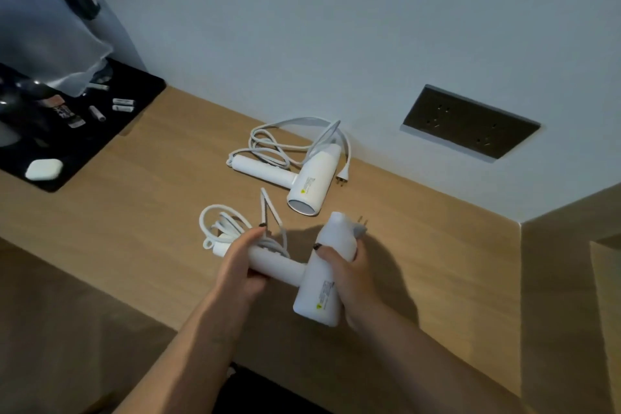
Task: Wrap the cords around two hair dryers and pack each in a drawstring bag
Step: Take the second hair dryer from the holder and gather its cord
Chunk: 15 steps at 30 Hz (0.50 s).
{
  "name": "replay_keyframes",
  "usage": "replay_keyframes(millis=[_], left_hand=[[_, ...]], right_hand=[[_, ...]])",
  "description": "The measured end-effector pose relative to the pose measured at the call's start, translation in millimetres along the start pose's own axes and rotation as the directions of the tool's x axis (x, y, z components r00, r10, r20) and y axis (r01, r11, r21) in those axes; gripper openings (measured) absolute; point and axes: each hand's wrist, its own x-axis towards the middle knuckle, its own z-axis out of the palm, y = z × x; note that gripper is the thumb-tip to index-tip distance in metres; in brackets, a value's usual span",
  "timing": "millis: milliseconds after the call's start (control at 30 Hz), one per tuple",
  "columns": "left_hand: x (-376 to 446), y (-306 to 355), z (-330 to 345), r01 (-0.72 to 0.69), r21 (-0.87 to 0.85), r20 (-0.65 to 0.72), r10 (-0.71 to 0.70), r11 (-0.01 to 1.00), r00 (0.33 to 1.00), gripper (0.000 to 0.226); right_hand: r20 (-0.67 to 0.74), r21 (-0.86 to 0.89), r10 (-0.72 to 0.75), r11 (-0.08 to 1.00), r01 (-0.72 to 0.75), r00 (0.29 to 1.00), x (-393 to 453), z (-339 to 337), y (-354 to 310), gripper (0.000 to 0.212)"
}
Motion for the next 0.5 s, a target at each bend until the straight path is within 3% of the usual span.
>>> replay_keyframes(millis=[133, 267, 433, 500], left_hand=[[22.3, 13.7, -5.1, -0.077, 0.229, -0.029, 0.086, 0.970, 0.996, 0.011], [38.4, 32.5, -17.9, -0.045, 0.395, -0.066, 0.077, 0.917, 0.995, 0.021], [45.3, 58.4, -40.3, -0.023, 0.498, 0.048, -0.001, 0.867, 0.999, 0.023], [47.8, 70.8, -50.2, -0.039, 0.601, 0.087, -0.017, 0.798, 0.996, 0.022]], right_hand=[[-0.067, 0.018, 0.052, 0.999, -0.050, 0.996, 13.3, 13.0, 3.7, 0.058], [-0.144, -0.052, 0.042, 0.997, -0.050, 0.989, 17.8, 31.4, 6.7, 0.053], [-0.220, -0.029, -0.014, 1.000, 0.008, 0.975, 18.4, 56.2, 3.9, 0.056], [-0.268, -0.038, -0.040, 0.999, 0.031, 0.962, 15.3, 64.2, 2.8, 0.051]])
